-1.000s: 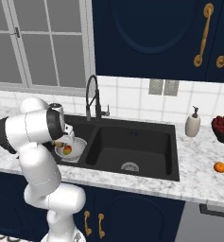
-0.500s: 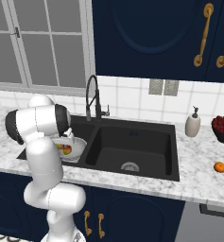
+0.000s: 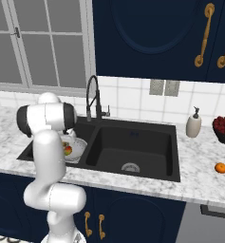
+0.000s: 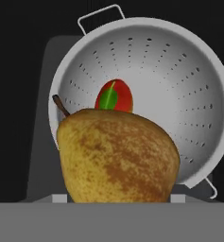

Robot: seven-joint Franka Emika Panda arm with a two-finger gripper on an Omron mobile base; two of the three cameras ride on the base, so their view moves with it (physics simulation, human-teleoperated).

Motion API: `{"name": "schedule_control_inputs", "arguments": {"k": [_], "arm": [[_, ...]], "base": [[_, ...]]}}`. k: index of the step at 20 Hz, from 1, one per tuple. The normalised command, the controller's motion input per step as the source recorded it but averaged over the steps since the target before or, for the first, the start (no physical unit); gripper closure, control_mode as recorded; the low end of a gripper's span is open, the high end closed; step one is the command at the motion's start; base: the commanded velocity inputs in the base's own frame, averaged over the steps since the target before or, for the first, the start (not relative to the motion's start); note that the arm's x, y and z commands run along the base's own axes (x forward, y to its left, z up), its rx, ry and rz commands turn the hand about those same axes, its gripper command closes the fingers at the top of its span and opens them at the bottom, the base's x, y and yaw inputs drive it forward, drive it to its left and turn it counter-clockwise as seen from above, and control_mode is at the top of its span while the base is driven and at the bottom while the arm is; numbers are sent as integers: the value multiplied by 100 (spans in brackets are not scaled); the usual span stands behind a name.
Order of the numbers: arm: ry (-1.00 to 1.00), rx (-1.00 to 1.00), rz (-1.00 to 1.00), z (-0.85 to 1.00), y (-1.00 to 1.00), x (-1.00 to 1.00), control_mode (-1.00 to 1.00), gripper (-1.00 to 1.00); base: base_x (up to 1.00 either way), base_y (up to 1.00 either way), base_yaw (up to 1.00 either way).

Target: Put the colander in the sink, put the tangerine, pear, mango in the colander, and turn on the sink faucet and pour water over the colander.

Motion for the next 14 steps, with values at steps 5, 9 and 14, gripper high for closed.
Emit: {"name": "schedule_control_inputs", "arguments": {"k": [5, 9, 14], "arm": [[7, 0, 0, -33, 0, 32, -100, 100], [7, 0, 0, -33, 0, 26, -100, 100], [7, 0, 0, -27, 0, 32, -100, 100]], "base": [[0, 0, 0], [0, 0, 0], [0, 0, 0]]}}
